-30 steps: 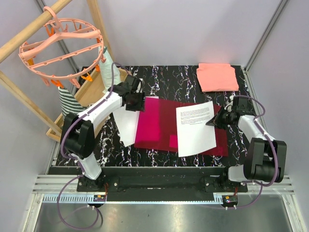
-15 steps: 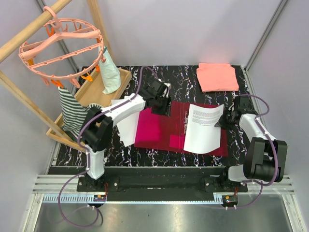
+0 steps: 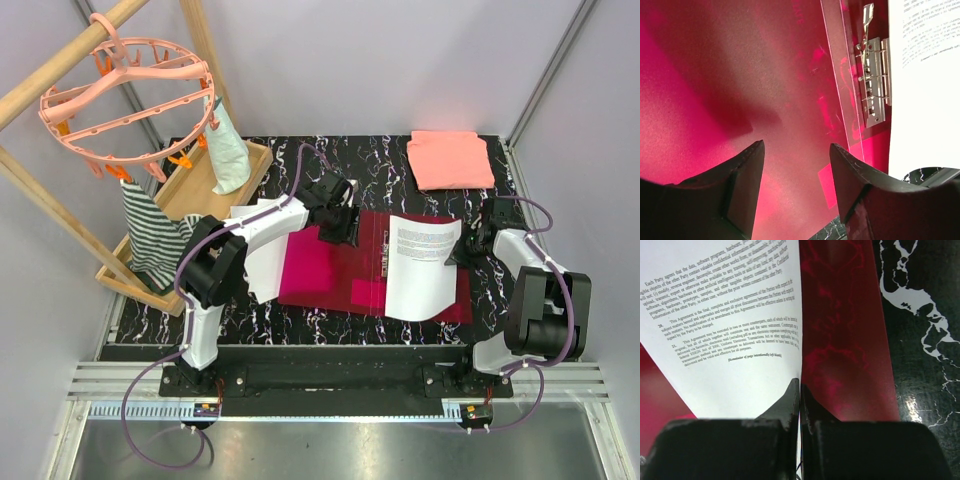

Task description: Put the files into the folder

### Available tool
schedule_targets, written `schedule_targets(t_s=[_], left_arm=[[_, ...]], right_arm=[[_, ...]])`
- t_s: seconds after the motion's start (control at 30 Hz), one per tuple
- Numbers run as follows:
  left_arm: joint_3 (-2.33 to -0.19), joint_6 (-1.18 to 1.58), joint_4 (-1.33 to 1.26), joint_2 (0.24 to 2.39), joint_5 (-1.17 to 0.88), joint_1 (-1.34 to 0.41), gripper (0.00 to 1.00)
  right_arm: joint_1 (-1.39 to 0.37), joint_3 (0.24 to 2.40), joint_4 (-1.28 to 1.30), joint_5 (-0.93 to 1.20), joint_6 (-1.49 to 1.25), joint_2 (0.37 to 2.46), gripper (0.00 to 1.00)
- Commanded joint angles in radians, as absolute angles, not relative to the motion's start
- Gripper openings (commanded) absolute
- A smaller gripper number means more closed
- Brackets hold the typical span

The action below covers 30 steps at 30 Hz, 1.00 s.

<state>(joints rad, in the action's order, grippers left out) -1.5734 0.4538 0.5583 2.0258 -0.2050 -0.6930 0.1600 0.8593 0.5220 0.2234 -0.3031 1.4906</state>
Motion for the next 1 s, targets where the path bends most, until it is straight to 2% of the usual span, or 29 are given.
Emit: schedule_targets(t_s=[0.0, 0.53, 0.97], left_arm=[[-1.620, 0.449, 0.514, 2.022, -0.229, -0.696, 0.59], [-1.640, 0.443, 0.514, 2.034, -0.242, -0.696, 0.59], [-1.651, 0.445, 0.509, 2.043, -0.255, -0.698, 0.60]], right_arm=[[0.164, 0.890, 0.545, 0.149, -0.305, 1.457, 0.00], [0.166, 0.910, 0.551, 0.101, -0.302, 1.488, 0.00], [0.166, 0.908, 0.529, 0.169, -0.293, 1.508, 0.00]])
